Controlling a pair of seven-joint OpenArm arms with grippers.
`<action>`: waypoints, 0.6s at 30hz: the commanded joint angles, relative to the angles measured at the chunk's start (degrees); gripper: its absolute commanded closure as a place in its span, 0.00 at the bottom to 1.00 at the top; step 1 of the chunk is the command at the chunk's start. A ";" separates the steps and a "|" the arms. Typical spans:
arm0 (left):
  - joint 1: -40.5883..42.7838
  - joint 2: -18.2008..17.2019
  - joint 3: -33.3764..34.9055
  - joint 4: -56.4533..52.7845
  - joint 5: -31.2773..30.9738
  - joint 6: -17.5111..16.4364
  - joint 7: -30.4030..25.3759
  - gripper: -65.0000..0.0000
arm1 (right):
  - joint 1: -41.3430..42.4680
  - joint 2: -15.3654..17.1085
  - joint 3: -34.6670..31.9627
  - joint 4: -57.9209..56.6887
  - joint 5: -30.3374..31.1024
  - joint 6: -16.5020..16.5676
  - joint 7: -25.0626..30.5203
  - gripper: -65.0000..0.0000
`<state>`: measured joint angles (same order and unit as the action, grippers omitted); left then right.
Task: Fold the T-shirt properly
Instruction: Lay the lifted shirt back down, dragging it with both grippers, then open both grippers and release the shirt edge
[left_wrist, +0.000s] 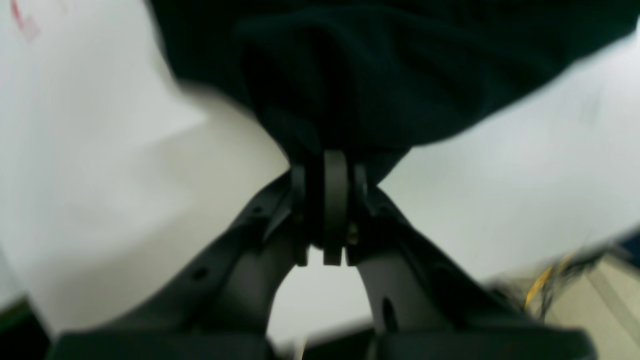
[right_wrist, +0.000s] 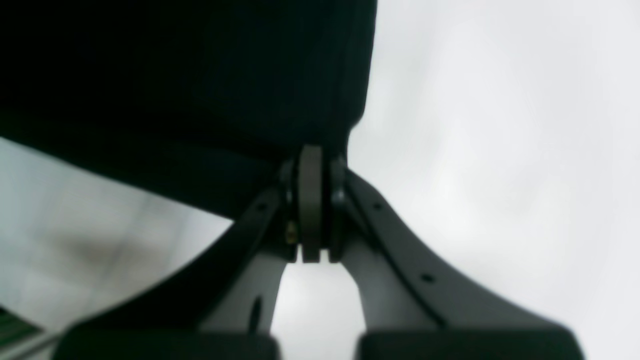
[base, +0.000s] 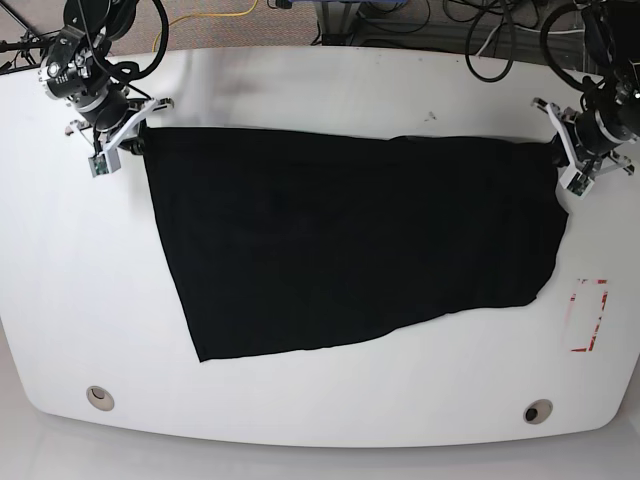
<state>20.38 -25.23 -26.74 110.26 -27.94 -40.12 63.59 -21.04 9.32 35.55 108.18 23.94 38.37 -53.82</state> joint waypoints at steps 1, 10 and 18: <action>1.29 -1.36 -0.47 1.00 -0.23 0.12 -1.04 1.00 | -1.51 -0.66 0.27 1.31 0.63 0.00 1.38 1.00; 5.68 -3.29 -0.47 0.91 2.93 0.12 -1.04 1.00 | -3.80 -1.63 0.27 1.23 0.54 0.00 1.38 1.00; 7.35 -3.29 -0.29 0.82 6.19 0.12 -1.04 0.90 | -4.59 -1.63 0.10 1.23 0.54 0.00 1.38 1.00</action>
<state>27.68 -27.33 -26.61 110.24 -22.26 -40.10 62.74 -25.45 7.14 35.53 108.27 23.97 38.39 -53.15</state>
